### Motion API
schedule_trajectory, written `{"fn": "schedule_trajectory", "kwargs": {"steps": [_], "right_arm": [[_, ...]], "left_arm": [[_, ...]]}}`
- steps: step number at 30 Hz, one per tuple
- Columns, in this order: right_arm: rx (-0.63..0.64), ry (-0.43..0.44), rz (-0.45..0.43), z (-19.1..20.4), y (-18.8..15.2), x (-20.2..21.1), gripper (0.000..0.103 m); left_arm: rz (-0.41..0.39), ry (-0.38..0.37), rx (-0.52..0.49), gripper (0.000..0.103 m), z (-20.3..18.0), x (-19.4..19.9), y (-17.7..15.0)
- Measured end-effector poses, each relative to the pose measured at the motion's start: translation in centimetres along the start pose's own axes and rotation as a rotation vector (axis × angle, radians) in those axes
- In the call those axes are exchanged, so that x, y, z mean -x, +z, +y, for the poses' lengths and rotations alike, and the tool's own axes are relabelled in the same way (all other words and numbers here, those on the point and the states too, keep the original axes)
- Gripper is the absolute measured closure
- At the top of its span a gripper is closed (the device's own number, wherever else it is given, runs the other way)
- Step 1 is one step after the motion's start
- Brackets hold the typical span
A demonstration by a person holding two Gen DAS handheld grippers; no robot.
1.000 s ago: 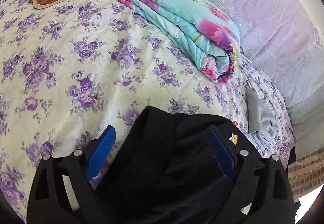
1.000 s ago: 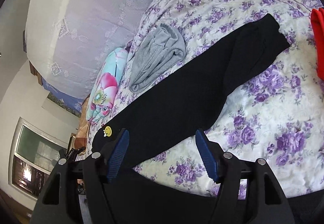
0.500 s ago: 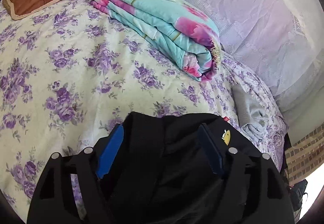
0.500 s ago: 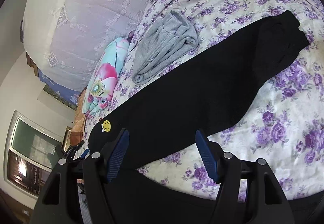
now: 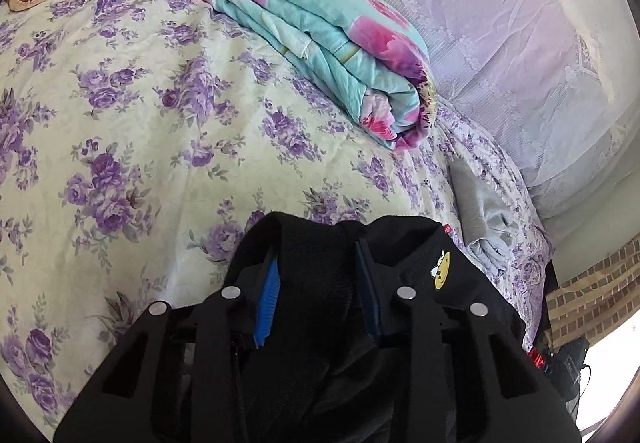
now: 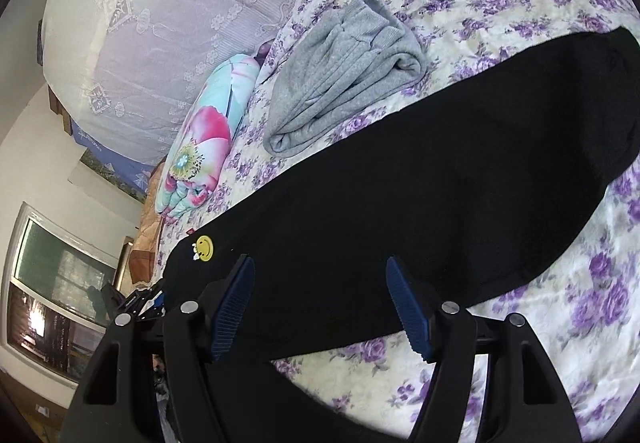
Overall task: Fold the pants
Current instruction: 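Grasp the pants waistband with the left tool while the right tool grasps the folded legs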
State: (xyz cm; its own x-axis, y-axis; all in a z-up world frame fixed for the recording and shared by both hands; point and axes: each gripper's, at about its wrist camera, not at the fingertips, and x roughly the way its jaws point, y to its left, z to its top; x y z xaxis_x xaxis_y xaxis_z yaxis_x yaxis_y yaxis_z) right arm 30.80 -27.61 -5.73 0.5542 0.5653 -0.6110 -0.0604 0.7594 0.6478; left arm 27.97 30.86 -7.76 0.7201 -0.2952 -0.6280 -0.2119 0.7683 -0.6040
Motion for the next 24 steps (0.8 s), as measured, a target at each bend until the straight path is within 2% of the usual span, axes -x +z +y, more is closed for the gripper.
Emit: {"fn": "schedule_trajectory", "kwargs": {"steps": [5, 9, 16, 24], "right_arm": [[0.069, -0.040, -0.004, -0.2, 3.1, -1.0, 0.034], [0.120, -0.050, 0.011, -0.4, 6.4, -2.9, 0.034], [0.289, -0.055, 0.141, 0.0, 11.3, -8.9, 0.034], [0.513, -0.079, 0.226, 0.5, 12.9, -12.6, 0.034]], "left_arm": [[-0.029, -0.008, -0.012, 0.070, -0.2, 0.5, 0.0], [-0.021, 0.006, -0.008, 0.070, 0.1, 0.1, 0.0], [0.002, 0.025, -0.001, 0.070, 0.6, -1.0, 0.1], [0.008, 0.036, -0.003, 0.070, 0.9, -1.5, 0.2]]}}
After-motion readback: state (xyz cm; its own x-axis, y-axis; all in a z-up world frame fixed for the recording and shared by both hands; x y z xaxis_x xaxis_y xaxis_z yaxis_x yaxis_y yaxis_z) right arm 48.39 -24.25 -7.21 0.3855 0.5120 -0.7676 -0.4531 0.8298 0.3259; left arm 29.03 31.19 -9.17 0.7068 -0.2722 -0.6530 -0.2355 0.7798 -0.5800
